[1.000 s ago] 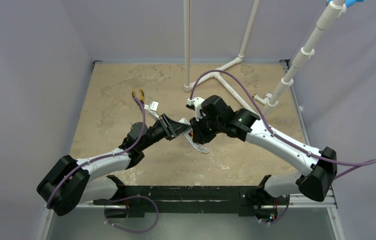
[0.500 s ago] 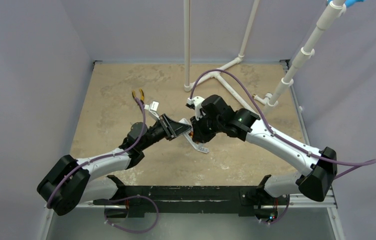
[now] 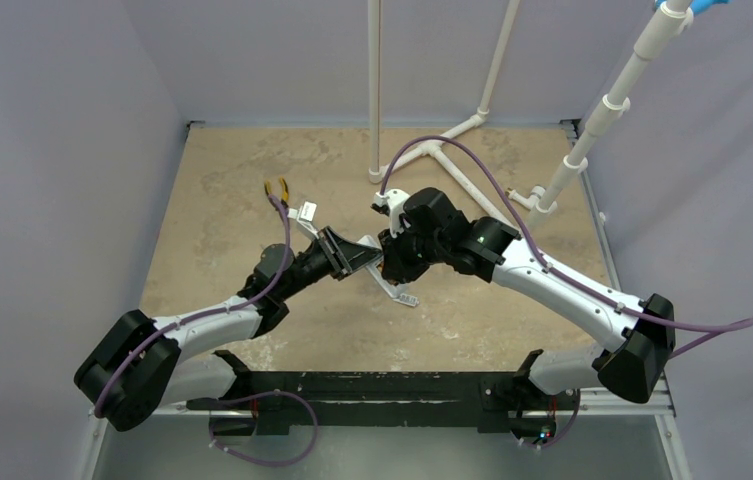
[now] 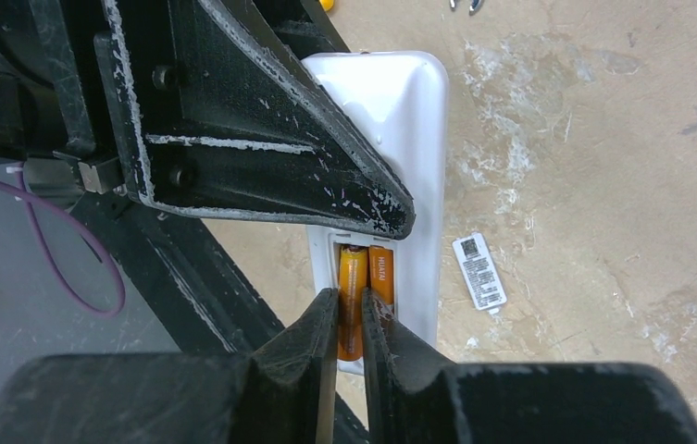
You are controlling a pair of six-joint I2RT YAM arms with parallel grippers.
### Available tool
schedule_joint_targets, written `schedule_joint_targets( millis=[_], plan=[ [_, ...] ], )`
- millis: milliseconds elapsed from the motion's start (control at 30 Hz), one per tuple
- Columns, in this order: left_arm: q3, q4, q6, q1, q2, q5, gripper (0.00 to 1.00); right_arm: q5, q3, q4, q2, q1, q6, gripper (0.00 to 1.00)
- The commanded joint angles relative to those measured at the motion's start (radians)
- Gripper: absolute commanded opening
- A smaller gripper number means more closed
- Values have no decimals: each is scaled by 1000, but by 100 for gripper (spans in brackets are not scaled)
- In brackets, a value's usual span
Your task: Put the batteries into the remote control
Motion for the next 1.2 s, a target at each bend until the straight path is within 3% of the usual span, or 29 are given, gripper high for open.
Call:
schedule_joint_targets(
  millis=[0, 333, 833, 1000, 1167],
  plan=[
    [10, 134, -33, 1, -5, 37, 0, 26, 32, 46, 11, 2, 4, 16],
    [3, 162, -40, 6, 7, 42, 0, 40, 41, 42, 3, 2, 8, 28],
    [-1, 158, -41, 10, 9, 42, 0, 82, 60, 77, -60, 2, 0, 32],
    [1, 155, -46, 10, 9, 49, 0, 167, 29, 110, -127, 2, -8, 34],
    [7, 157, -62, 13, 6, 84, 0, 280, -18, 132, -207, 1, -71, 49]
  ],
)
